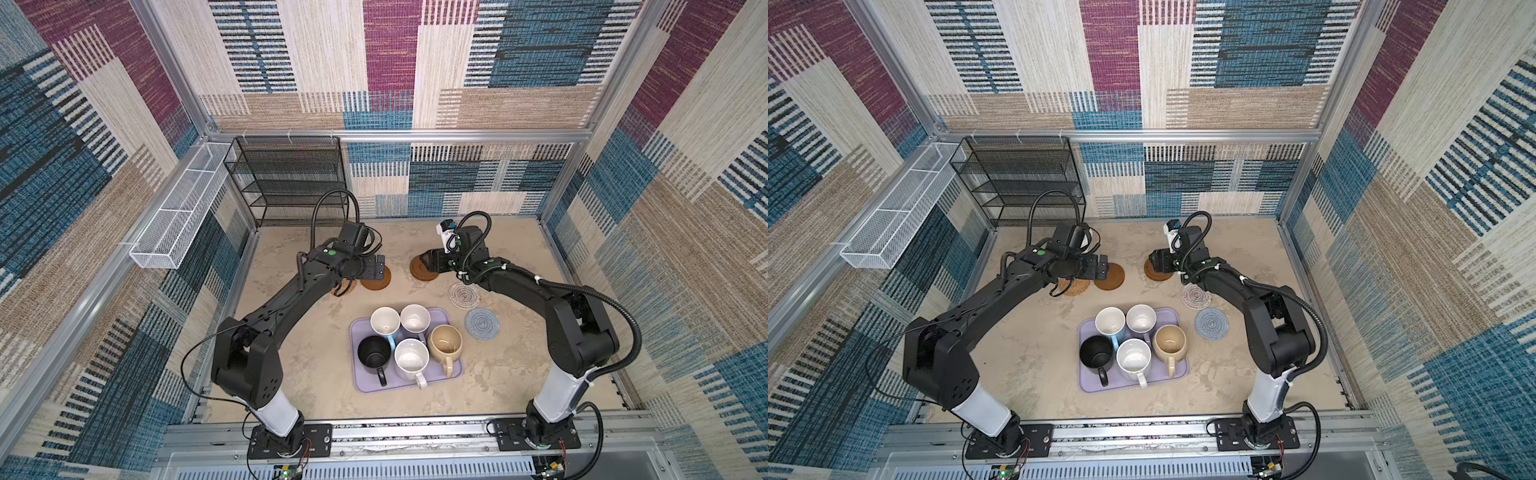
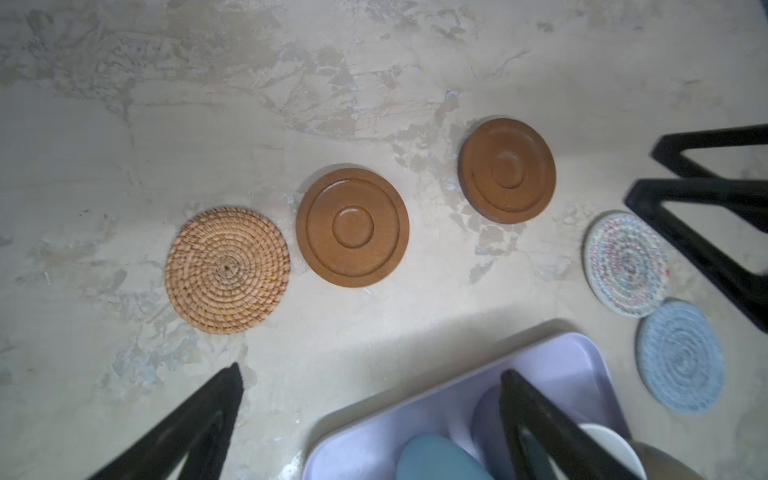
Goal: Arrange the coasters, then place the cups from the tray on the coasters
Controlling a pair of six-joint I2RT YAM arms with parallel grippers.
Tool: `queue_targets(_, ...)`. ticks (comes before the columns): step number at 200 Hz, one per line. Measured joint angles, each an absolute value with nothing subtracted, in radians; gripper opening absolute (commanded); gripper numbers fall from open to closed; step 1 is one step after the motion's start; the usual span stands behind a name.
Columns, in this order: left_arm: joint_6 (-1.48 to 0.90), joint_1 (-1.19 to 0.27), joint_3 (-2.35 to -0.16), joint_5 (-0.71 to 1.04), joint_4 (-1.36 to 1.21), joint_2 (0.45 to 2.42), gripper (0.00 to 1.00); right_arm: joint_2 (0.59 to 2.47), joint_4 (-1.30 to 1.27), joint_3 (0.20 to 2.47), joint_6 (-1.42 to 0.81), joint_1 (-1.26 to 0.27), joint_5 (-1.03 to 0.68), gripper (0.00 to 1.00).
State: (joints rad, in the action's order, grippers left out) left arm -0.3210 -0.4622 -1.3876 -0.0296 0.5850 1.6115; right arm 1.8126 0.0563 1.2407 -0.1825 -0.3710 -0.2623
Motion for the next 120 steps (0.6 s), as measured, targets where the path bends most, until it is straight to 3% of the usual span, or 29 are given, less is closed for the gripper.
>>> queue_targets(39,-0.372,-0.461,-1.28,0.081,0.501,1.551,0.98,1.938,0.107,1.34,-0.167,-0.371,-0.268,0.58)
queue_targets(120,-0.417,-0.461,-1.236,0.138,0.436,1.586,0.98,2.136,0.204,1.497,-0.133,-0.371,-0.225,0.45)
